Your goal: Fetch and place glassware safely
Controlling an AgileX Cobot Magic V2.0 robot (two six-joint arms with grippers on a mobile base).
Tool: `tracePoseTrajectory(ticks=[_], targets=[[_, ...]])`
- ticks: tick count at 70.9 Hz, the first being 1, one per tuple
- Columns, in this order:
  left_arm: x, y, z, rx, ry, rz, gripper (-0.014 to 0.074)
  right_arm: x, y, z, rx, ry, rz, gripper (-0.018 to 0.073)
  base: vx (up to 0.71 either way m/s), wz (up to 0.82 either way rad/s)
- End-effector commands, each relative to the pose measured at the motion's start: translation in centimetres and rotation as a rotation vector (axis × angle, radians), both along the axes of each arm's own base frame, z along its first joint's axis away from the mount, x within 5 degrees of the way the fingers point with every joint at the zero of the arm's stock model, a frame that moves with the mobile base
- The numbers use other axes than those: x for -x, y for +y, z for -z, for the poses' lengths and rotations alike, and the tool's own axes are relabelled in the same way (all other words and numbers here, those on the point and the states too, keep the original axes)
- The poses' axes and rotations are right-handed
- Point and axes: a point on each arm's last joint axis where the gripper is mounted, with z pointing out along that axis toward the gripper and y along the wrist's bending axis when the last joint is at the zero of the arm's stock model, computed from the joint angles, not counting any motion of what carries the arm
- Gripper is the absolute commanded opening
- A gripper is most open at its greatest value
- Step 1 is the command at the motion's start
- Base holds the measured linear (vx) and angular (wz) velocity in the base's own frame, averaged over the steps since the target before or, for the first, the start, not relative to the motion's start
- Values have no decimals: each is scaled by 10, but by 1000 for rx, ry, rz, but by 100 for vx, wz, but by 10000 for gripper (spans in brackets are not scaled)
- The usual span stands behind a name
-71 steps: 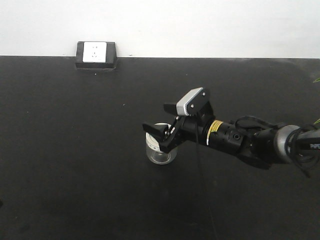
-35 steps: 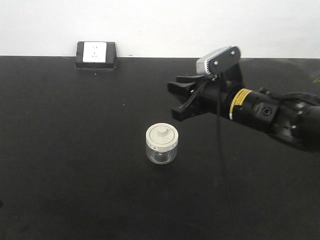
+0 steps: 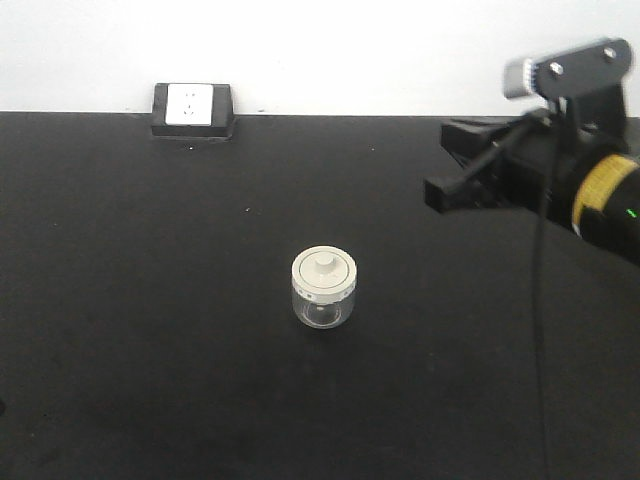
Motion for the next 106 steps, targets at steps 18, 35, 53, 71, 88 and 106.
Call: tracePoseTrajectory(ticks=[18,35,53,71,88,106], targets=[[0,-4,-13,36,-62,40,-7,68,-28,17,-5,-27,47,-6,0,0],[0,-4,-13,36,-62,40,-7,97,-40,20,-13,-82,75,-4,0,0],[0,-4,-13,36,-62,40,-7,103,-43,15,-24,-112,77,-4,0,0],[0,-4,-13,36,-62,40,-7,103,-43,15,-24,-112,77,-4,0,0],[0,-4,-13,36,-62,40,-7,103,-43,15,-24,-112,77,-4,0,0],[-1,-1,-11,58,-40,14,-7,103,-43,15,-24,-112,77,-4,0,0]])
